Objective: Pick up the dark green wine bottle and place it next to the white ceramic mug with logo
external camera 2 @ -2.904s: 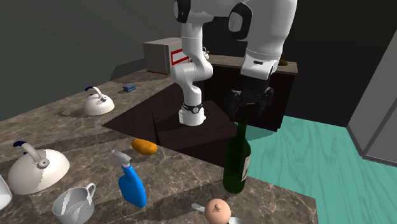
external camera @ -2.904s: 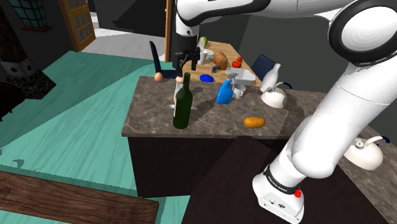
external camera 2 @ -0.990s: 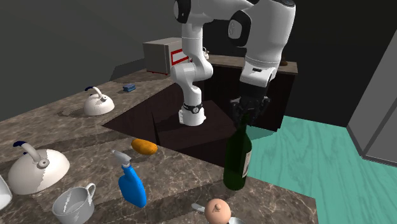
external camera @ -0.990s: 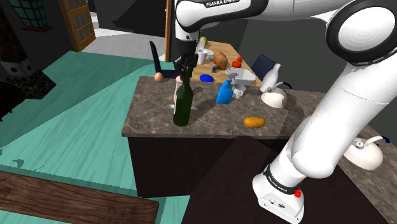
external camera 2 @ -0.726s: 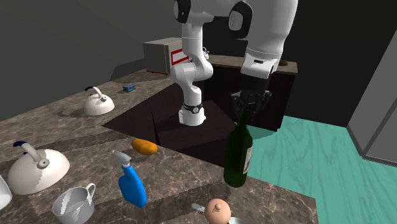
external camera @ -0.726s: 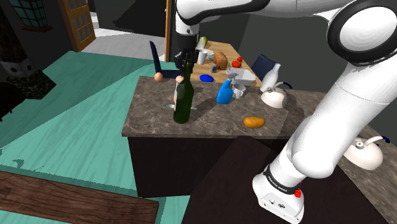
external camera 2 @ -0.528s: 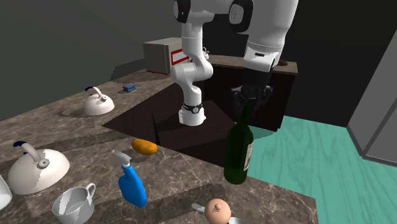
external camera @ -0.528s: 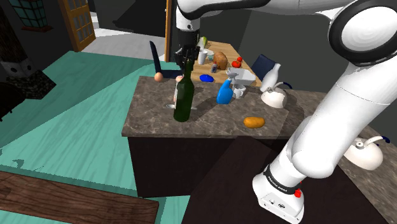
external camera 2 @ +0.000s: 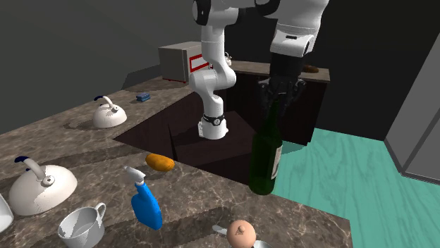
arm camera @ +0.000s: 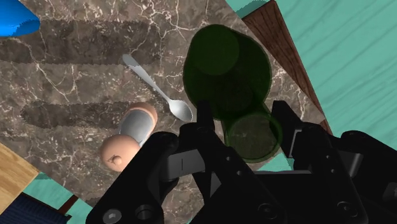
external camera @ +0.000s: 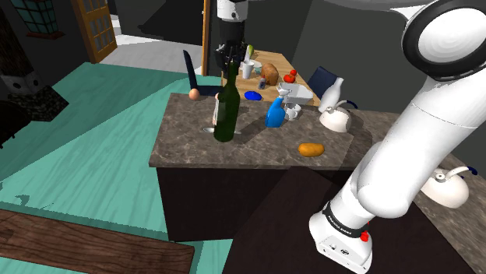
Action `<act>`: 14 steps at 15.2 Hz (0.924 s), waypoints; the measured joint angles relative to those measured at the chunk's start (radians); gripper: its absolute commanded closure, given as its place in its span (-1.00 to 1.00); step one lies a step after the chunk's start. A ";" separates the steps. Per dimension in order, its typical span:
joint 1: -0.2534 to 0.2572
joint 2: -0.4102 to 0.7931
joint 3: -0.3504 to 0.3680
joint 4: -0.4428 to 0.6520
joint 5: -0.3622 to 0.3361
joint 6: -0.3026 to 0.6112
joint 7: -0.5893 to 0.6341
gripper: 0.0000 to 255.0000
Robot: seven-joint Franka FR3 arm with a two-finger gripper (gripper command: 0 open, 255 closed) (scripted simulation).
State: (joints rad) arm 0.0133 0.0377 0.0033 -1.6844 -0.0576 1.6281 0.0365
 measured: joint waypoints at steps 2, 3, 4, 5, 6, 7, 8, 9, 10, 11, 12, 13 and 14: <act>0.000 0.005 0.000 0.035 0.000 -0.030 -0.002 1.00; -0.001 0.003 -0.001 0.045 0.000 -0.042 -0.004 1.00; 0.000 0.005 0.000 0.061 0.000 -0.056 -0.004 1.00; 0.000 0.008 0.000 0.077 0.000 -0.069 -0.004 1.00; 0.000 0.014 0.000 0.099 0.000 -0.086 -0.004 1.00; 0.001 0.016 0.000 0.115 0.000 -0.099 -0.005 1.00; 0.000 0.017 0.000 0.128 0.000 -0.111 -0.006 1.00; 0.000 0.018 0.000 0.141 0.000 -0.122 -0.007 1.00; -0.005 0.016 -0.004 0.145 -0.001 -0.129 -0.017 1.00; -0.013 0.004 -0.012 0.134 -0.002 -0.129 -0.032 1.00; -0.022 -0.009 -0.020 0.120 -0.004 -0.127 -0.048 1.00; -0.033 -0.022 -0.030 0.100 -0.006 -0.119 -0.069 1.00; -0.043 -0.032 -0.040 0.089 -0.008 -0.116 -0.089 1.00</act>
State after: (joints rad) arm -0.0297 0.0053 -0.0369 -1.5955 -0.0655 1.5117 -0.0527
